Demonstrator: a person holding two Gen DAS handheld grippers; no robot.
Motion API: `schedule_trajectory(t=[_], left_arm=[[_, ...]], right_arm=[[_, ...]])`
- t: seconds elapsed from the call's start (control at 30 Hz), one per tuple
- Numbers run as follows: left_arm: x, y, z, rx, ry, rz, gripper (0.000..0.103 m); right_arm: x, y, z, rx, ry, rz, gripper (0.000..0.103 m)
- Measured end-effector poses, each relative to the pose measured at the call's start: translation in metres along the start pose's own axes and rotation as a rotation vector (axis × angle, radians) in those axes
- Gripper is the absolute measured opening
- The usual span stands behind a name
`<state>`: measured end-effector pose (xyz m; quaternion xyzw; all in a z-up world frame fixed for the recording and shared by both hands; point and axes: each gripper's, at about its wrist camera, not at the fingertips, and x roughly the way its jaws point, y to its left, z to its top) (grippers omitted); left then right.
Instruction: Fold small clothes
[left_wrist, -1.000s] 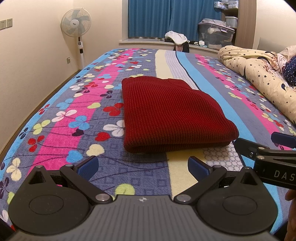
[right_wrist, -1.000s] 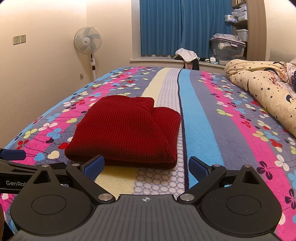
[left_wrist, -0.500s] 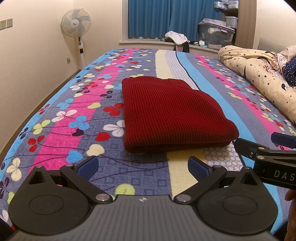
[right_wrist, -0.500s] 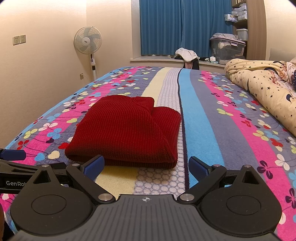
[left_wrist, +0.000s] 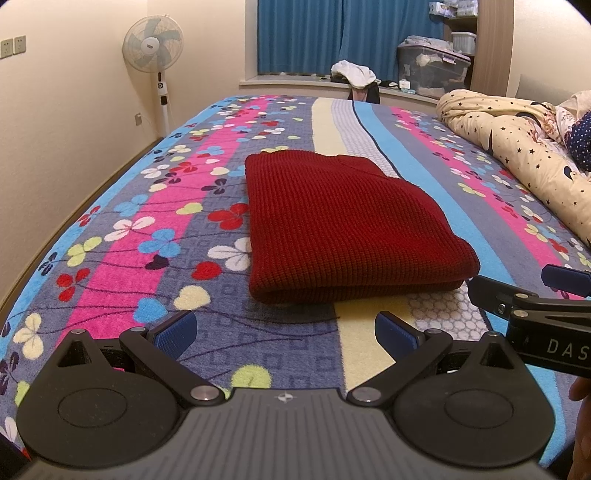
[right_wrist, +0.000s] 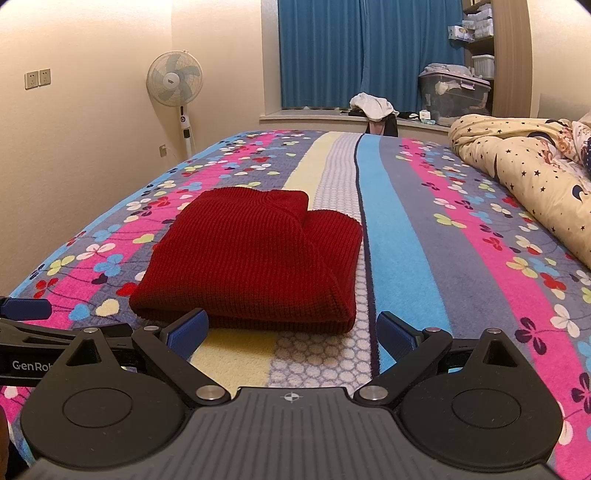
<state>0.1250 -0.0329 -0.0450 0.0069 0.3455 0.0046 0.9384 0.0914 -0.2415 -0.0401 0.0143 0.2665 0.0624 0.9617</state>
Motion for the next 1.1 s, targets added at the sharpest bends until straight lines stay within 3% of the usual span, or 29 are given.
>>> schedule_trajectory(t=[1.1], left_arm=[[0.0016, 0.0015, 0.0, -0.004, 0.0, 0.002, 0.102]], right_arm=[[0.0022, 0.0001, -0.0009, 0.003, 0.003, 0.003, 0.097]])
